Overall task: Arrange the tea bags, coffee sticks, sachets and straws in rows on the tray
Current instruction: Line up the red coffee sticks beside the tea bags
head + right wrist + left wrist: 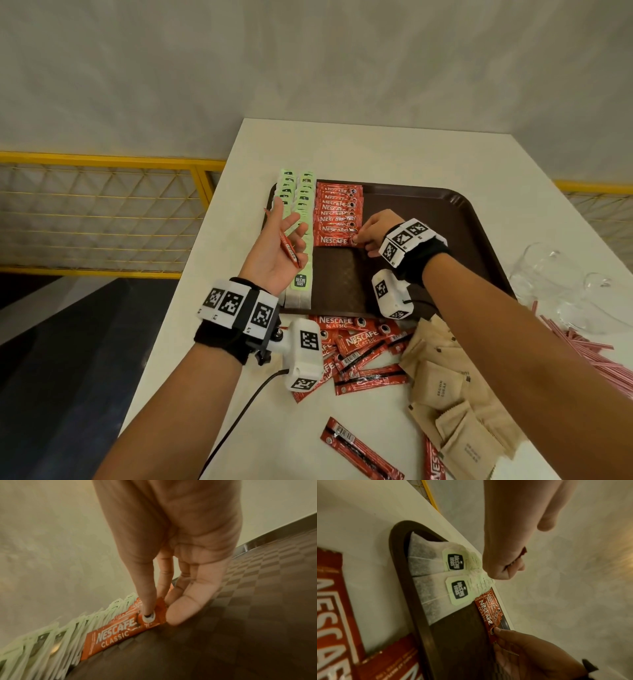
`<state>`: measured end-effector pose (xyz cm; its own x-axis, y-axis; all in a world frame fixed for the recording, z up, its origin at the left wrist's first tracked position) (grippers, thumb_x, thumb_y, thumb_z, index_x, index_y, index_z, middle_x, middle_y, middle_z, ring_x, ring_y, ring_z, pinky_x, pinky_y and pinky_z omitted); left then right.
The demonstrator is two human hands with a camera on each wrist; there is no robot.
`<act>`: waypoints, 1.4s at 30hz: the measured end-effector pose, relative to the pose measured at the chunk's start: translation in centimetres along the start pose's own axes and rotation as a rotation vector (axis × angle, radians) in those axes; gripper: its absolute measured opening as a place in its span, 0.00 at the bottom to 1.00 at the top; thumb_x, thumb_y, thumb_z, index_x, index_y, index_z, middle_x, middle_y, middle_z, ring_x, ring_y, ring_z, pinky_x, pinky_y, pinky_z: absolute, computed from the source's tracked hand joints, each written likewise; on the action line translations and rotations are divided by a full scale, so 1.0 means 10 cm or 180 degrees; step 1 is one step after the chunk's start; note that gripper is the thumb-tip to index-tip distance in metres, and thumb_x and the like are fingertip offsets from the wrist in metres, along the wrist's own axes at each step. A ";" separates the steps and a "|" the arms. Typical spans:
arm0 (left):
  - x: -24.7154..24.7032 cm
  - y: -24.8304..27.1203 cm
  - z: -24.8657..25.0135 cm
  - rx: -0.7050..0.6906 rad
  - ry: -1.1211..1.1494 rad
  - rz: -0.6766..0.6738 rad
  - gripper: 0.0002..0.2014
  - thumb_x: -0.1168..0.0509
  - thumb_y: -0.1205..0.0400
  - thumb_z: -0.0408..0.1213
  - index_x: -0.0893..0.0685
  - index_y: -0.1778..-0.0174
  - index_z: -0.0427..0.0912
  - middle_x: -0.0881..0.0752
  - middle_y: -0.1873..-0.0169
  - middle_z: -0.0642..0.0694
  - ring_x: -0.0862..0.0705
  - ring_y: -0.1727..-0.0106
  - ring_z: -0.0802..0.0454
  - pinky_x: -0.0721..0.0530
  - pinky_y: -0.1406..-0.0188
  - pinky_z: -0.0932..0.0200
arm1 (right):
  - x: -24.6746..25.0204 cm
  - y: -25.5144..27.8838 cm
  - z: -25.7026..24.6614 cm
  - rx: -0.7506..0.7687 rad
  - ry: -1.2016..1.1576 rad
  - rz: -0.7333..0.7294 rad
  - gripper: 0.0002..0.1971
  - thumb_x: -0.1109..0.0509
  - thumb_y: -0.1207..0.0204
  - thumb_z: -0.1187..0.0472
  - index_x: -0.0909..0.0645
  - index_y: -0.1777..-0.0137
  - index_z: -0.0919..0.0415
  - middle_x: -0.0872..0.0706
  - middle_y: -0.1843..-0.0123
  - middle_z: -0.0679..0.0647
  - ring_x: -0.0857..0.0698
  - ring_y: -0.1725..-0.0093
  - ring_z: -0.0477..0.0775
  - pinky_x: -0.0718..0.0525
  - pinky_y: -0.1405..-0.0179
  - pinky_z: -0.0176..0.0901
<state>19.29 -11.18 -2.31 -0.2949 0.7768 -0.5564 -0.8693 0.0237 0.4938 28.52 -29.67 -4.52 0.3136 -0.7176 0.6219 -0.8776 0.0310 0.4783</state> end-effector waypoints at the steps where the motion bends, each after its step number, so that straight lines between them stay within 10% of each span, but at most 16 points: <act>1: 0.00 0.00 0.00 0.0024 0.0078 -0.0056 0.26 0.43 0.22 0.64 0.21 0.42 0.44 0.19 0.61 0.48 0.27 0.69 0.59 0.32 0.69 0.65 | -0.01 -0.02 0.01 -0.0022 0.0072 0.0022 0.15 0.20 0.33 0.59 0.17 0.49 0.63 0.12 0.49 0.61 0.13 0.46 0.61 0.15 0.43 0.58; 9: -0.03 0.08 0.03 0.0034 0.0449 -0.0400 0.12 0.46 0.18 0.33 0.19 0.45 0.40 0.19 0.62 0.46 0.21 0.66 0.56 0.22 0.65 0.63 | 0.04 0.03 -0.06 0.0163 0.0221 0.0147 0.14 0.24 0.29 0.58 0.23 0.48 0.61 0.18 0.49 0.56 0.17 0.45 0.56 0.17 0.39 0.55; 13: -0.06 0.08 0.02 -0.0070 0.0546 -0.0462 0.10 0.43 0.18 0.28 0.19 0.46 0.41 0.17 0.41 0.38 0.19 0.37 0.43 0.21 0.36 0.49 | 0.18 0.23 -0.19 0.0611 -0.0518 0.0587 0.14 0.28 0.25 0.53 0.22 0.45 0.59 0.19 0.49 0.52 0.19 0.51 0.49 0.15 0.49 0.46; 19: -0.09 0.09 0.02 -0.0132 0.0033 -0.0377 0.07 0.40 0.18 0.31 0.18 0.56 0.47 0.15 0.60 0.49 0.19 0.57 0.56 0.22 0.53 0.60 | -0.15 0.76 -0.54 0.1415 -0.1250 -0.1232 0.05 0.28 0.26 0.64 0.21 0.54 0.58 0.15 0.58 0.52 0.13 0.60 0.47 0.13 0.59 0.41; 29: -0.06 0.19 0.12 -0.0306 -0.0842 -0.0193 0.08 0.40 0.15 0.40 0.17 0.46 0.55 0.18 0.62 0.51 0.20 0.55 0.54 0.20 0.51 0.53 | -0.31 0.81 -0.64 0.1821 -0.0591 -0.0650 0.08 0.26 0.27 0.61 0.20 0.50 0.55 0.18 0.58 0.49 0.20 0.60 0.46 0.22 0.59 0.39; 36: -0.17 0.18 0.09 -0.0280 -0.1175 -0.0653 0.23 0.34 0.19 0.41 0.28 0.28 0.58 0.14 0.47 0.48 0.15 0.50 0.51 0.18 0.47 0.49 | -0.25 0.91 -0.71 0.1745 -0.1231 -0.0862 0.10 0.37 0.23 0.76 0.21 0.52 0.62 0.19 0.64 0.57 0.20 0.67 0.54 0.19 0.69 0.38; 42: -0.05 0.12 0.12 -0.0495 -0.0842 -0.0311 0.15 0.35 0.21 0.24 0.19 0.38 0.34 0.15 0.59 0.41 0.16 0.63 0.54 0.16 0.70 0.67 | -0.09 0.83 -0.54 0.1146 -0.2399 -0.0902 0.08 0.35 0.22 0.72 0.24 0.52 0.57 0.16 0.62 0.57 0.16 0.64 0.52 0.14 0.68 0.38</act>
<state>18.89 -10.85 -0.68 -0.1114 0.9127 -0.3932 -0.9446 0.0257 0.3272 22.91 -25.00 2.28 0.3258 -0.9370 -0.1260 -0.9039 -0.3478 0.2491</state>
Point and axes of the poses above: each hand's wrist, its own y-axis away from the middle knuckle, its own x-axis out of the back of the hand, z = x × y, the point moved 4 cm from there along -y, towards the middle knuckle
